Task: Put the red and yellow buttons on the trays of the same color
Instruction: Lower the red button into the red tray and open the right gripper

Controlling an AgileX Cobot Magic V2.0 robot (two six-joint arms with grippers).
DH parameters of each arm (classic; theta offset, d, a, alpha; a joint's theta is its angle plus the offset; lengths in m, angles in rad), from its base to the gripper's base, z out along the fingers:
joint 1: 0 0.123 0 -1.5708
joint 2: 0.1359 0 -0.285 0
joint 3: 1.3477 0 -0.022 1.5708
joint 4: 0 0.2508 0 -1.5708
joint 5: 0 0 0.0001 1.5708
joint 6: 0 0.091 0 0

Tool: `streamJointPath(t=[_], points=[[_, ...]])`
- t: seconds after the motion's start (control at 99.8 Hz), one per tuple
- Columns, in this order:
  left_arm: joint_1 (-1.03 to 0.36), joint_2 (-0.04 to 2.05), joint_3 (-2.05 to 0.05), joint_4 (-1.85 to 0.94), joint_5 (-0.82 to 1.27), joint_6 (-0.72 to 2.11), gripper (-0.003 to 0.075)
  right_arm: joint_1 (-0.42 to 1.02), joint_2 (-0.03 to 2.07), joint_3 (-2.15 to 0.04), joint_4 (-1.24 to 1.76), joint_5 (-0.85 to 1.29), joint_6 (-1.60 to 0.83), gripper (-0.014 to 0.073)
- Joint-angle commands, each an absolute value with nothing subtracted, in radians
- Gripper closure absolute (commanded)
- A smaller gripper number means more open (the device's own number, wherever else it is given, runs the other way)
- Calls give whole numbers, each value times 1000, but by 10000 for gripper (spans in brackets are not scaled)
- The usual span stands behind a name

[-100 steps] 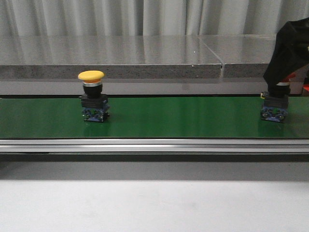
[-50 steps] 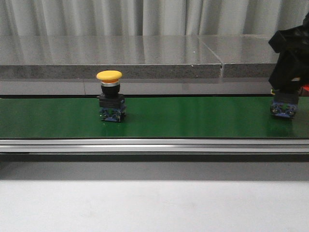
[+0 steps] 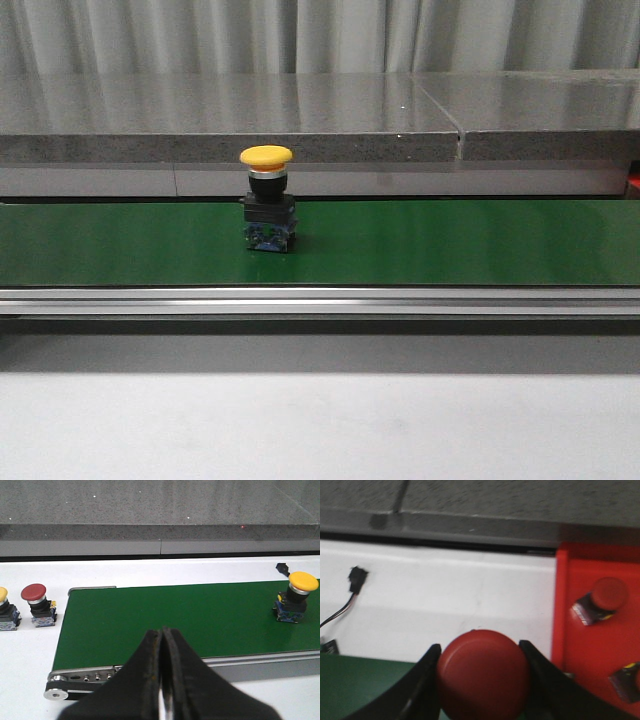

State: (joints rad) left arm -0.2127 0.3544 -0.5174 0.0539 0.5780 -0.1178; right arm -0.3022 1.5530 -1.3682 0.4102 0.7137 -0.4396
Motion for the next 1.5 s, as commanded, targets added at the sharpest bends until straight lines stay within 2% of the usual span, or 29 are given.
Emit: streamJointPath(t=[0.0, 0.351, 0.642, 1.002, 1.403, 1.494], points=[[-221, 363, -543, 51, 510, -120, 739, -372, 1560, -1458, 431, 692, -434, 389], [-221, 363, -543, 51, 510, -120, 739, -507, 1776, -1654, 432, 640, -408, 389], [-221, 363, -543, 51, 510, -120, 739, -540, 1947, -1781, 432, 616, -408, 389], [-221, 363, -543, 51, 510, -120, 739, -540, 2095, -1800, 432, 538, -408, 389], [-221, 363, -543, 51, 509, -120, 739, -542, 2163, -1800, 432, 494, -408, 386], [-221, 363, -543, 51, 509, -120, 739, -542, 2165, -1800, 437, 488, -408, 315]])
